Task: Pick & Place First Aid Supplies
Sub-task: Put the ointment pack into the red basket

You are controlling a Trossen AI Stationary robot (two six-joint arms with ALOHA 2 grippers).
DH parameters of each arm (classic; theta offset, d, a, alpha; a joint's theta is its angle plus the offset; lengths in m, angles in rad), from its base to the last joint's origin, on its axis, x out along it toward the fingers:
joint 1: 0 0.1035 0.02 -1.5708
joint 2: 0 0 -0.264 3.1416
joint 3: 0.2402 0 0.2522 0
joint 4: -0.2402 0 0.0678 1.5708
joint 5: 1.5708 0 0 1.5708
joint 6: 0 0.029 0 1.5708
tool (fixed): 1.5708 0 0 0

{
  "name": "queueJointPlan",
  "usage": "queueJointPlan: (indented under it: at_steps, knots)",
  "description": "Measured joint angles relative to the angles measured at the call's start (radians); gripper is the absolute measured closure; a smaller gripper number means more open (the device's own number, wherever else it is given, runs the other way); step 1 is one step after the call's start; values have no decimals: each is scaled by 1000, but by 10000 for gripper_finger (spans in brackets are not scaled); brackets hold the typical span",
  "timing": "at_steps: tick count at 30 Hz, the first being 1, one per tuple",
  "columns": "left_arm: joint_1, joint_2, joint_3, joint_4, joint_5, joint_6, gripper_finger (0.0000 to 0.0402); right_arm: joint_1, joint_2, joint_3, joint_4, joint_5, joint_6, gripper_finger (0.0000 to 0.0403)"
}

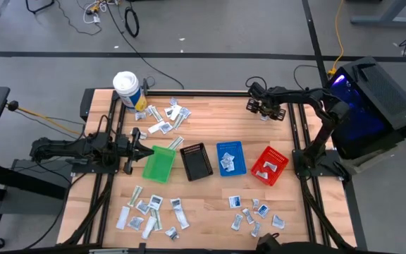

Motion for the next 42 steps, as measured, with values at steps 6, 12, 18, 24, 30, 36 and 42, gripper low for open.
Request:
queueJointPlan:
  at_steps: [6, 12, 18, 24, 30, 36, 42]
  knots:
    - [0, 0, 0, 0, 0, 0, 369, -5, 0, -2, 2, -10, -11, 106]
    - [0, 0, 0, 0, 0, 0, 369, -5, 0, -2, 1, -17, -15, 161]
    - [0, 0, 0, 0, 0, 0, 369, -5, -1, -2, 0, -32, -15, 215]
    - [0, 0, 0, 0, 0, 0, 369, -5, -1, -2, 0, -38, -23, 253]
    - [0, 0, 0, 0, 0, 0, 369, -5, -1, -3, 0, -42, -30, 275]
    - [0, 0, 0, 0, 0, 0, 369, -5, -1, -3, -1, -46, -32, 287]
    - [0, 0, 0, 0, 0, 0, 369, -4, -2, -3, -1, -46, -48, 293]
